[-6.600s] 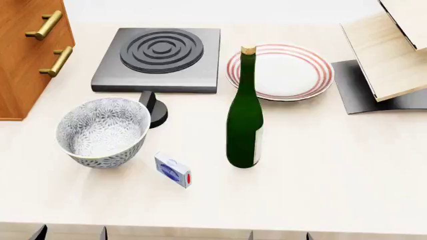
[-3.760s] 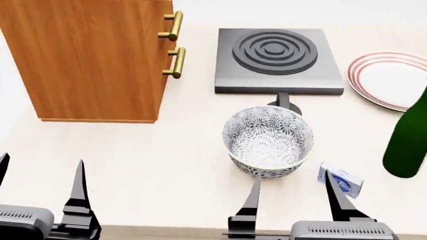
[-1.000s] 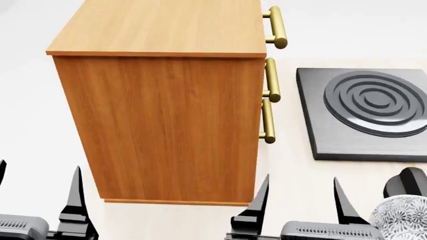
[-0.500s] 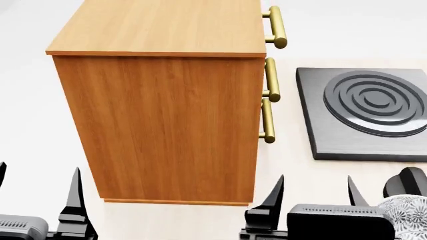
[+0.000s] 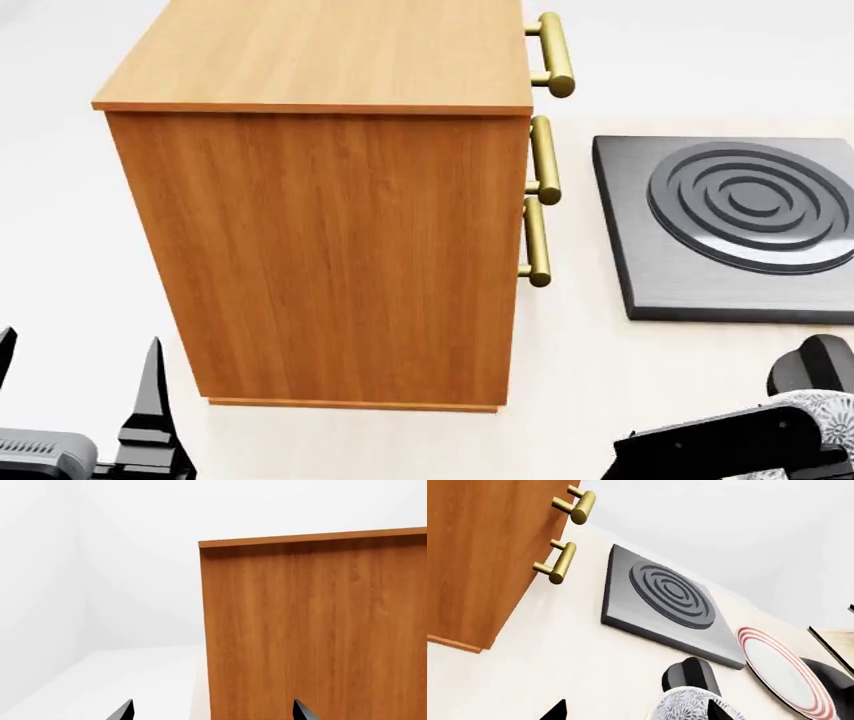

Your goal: Put the bowl on the top of the cabinet.

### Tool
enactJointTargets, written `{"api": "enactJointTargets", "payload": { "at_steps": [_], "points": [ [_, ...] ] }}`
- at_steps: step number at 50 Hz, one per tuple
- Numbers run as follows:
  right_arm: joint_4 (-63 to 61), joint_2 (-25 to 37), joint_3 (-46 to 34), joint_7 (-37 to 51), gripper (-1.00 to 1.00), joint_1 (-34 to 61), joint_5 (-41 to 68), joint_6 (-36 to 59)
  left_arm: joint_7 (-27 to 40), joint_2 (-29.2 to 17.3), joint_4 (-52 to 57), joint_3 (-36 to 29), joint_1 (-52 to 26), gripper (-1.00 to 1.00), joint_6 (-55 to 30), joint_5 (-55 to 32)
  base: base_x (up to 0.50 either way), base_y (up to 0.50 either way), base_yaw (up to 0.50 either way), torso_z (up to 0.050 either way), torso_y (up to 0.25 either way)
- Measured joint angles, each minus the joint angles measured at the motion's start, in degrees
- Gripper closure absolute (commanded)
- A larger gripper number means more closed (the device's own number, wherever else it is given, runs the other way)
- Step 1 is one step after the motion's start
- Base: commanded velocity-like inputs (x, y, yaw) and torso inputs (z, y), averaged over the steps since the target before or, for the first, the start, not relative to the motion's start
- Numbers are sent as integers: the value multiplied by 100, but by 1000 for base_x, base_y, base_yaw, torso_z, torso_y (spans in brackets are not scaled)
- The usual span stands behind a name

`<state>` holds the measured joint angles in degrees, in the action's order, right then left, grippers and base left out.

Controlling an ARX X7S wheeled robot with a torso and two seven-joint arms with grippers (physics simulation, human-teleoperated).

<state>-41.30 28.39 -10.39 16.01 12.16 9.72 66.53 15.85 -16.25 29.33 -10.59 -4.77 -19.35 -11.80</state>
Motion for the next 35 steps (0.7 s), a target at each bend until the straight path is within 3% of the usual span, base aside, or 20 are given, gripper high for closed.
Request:
{"api": "enactJointTargets", "payload": {
  "at_steps": [19,35],
  "points": [
    [-555,589,708,-187,-100,-670,125,932,58,-39,-37,10,55,-100,100,-19,0,0,0,0,0],
    [-894,749,1037,-272,-100,-1158,195,1101,122,-75,102,-32,55,-100,8,-39,0,0,0,0,0]
  ]
}}
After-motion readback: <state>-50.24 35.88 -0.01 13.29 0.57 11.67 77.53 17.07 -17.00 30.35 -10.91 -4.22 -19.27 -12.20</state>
